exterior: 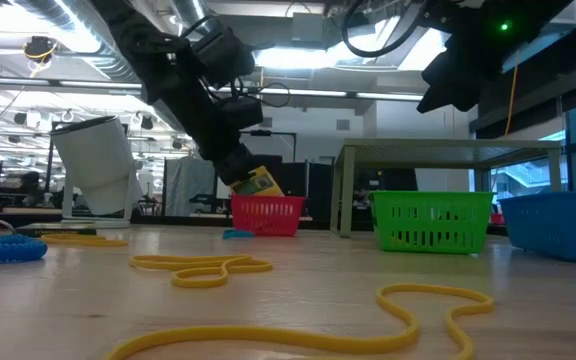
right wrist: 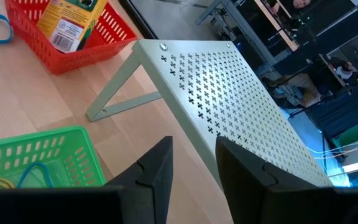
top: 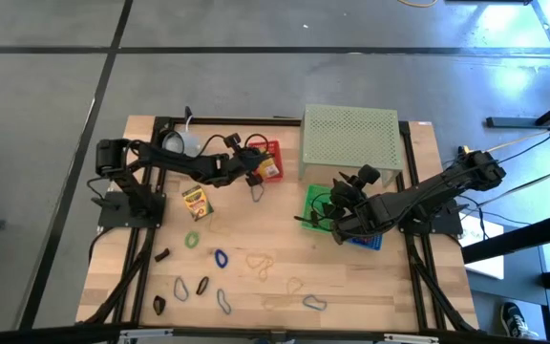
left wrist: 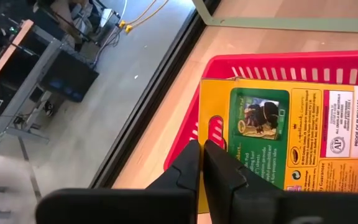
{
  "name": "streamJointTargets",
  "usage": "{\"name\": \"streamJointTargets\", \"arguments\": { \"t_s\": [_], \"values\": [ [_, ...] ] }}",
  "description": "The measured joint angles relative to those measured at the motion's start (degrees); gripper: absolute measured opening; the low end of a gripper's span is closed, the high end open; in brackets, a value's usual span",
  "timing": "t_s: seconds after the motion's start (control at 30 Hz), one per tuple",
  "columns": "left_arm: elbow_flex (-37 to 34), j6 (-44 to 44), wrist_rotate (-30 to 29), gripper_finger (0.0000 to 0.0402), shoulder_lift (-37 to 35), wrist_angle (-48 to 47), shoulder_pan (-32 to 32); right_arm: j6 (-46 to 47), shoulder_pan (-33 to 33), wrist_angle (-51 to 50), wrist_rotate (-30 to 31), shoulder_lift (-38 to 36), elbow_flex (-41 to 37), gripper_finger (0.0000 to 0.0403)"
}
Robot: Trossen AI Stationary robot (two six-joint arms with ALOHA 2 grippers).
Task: Pick & Place Office Desk Supplies
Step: Put the yellow crayon box into the red bin
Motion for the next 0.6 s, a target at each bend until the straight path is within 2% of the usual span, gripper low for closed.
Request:
{"name": "streamJointTargets", "arguments": {
  "t_s": [0.4, 0.6],
  "values": [
    [0.31, 0.54, -0.02, 0.0068, -0.07, -0.17, -0.04, 0.1, 0.0, 0.0, 0.0, 0.0, 0.0, 0.0123],
    [4.5, 4.04, -0.05, 0.0092, -0.21, -0.39, -1.22, 0.1, 0.0, 0.0, 0.0, 0.0, 0.0, 0.0123]
  ]
}}
